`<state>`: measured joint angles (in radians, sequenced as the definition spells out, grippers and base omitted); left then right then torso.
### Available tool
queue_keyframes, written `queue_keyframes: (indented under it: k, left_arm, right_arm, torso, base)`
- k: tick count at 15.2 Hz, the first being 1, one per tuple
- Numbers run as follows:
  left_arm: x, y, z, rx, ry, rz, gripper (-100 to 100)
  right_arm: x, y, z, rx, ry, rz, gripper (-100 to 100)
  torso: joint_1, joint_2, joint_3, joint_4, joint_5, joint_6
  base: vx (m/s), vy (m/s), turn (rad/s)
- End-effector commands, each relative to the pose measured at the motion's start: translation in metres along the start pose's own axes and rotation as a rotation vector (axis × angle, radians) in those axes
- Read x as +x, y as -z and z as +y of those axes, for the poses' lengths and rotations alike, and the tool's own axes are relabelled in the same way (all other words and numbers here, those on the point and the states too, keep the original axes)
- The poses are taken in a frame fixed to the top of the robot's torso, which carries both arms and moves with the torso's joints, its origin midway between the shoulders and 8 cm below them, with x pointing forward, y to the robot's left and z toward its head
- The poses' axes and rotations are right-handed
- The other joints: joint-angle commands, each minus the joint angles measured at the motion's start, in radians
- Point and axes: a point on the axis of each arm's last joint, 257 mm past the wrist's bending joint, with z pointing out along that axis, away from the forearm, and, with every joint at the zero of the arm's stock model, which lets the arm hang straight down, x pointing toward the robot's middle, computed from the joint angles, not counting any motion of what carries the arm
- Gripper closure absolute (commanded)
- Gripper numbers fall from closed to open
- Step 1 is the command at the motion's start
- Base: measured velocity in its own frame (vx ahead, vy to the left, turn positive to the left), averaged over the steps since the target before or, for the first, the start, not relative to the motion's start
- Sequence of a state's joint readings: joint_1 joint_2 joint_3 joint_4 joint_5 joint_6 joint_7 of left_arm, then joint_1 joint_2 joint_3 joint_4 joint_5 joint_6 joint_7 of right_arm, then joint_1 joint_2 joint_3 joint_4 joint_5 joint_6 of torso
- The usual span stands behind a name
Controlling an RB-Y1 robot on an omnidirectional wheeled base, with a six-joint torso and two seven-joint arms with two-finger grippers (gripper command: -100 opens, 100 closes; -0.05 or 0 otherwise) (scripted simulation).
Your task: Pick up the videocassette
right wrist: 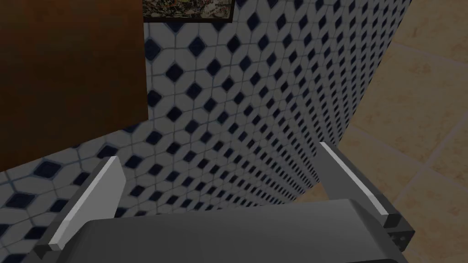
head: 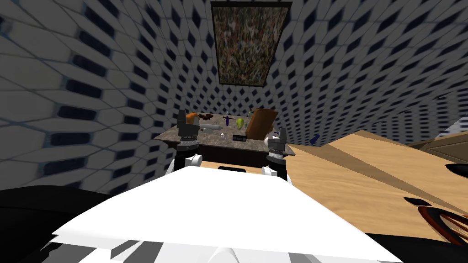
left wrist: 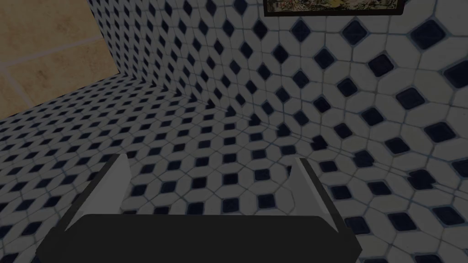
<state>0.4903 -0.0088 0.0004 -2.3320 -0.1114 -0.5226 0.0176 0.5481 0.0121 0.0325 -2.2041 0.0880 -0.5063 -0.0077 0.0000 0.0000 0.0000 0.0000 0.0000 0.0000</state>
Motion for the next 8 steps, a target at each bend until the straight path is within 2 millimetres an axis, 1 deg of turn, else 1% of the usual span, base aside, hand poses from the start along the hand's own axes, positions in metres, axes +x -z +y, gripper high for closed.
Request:
queue_keyframes:
  k: [1, 3, 4, 5, 6, 7, 8]
  left_arm:
    - [0.000, 0.000, 0.000, 0.000, 0.000, 0.000, 0]
    - [0.000, 0.000, 0.000, 0.000, 0.000, 0.000, 0]
    - [0.000, 0.000, 0.000, 0.000, 0.000, 0.000, 0]
    - [0.000, 0.000, 0.000, 0.000, 0.000, 0.000, 0]
    - [0.000, 0.000, 0.000, 0.000, 0.000, 0.000, 0]
    - [0.000, 0.000, 0.000, 0.000, 0.000, 0.000, 0]
    - [0.000, 0.000, 0.000, 0.000, 0.000, 0.000, 0]
  right_arm:
    - [0.004, 0.003, -0.004, 0.008, 0.022, 0.040, -100]
    - [0.007, 0.005, -0.008, 0.016, 0.040, 0.072, -100]
    - [0.010, 0.009, -0.013, 0.027, 0.059, 0.103, -100]
    - [0.010, 0.009, -0.013, 0.027, 0.062, 0.108, -100]
    - [0.013, 0.014, -0.019, 0.041, 0.083, 0.141, -100]
    - [0.014, 0.014, -0.019, 0.040, 0.087, 0.149, -100]
    - [0.016, 0.019, -0.027, 0.056, 0.109, 0.183, -100]
  torso:
    - [0.000, 0.000, 0.000, 0.000, 0.000, 0.000]
    - [0.001, 0.000, 0.000, 0.000, 0.000, 0.000]
    - [0.001, 0.000, 0.000, 0.000, 0.000, 0.000]
    - [0.001, 0.000, 0.000, 0.000, 0.000, 0.000]
    - [0.001, 0.000, 0.000, 0.000, 0.000, 0.000]
    - [0.001, 0.000, 0.000, 0.000, 0.000, 0.000]
    - [0.001, 0.000, 0.000, 0.000, 0.000, 0.000]
  base:
    - [0.000, 0.009, 0.031]
    - [-0.006, 0.020, 0.072]
    - [-0.005, 0.022, 0.049]
    - [-0.004, 0.022, 0.046]
    - [-0.005, 0.022, 0.081]
    - [-0.006, 0.019, 0.074]
    - [-0.008, 0.024, 0.101]
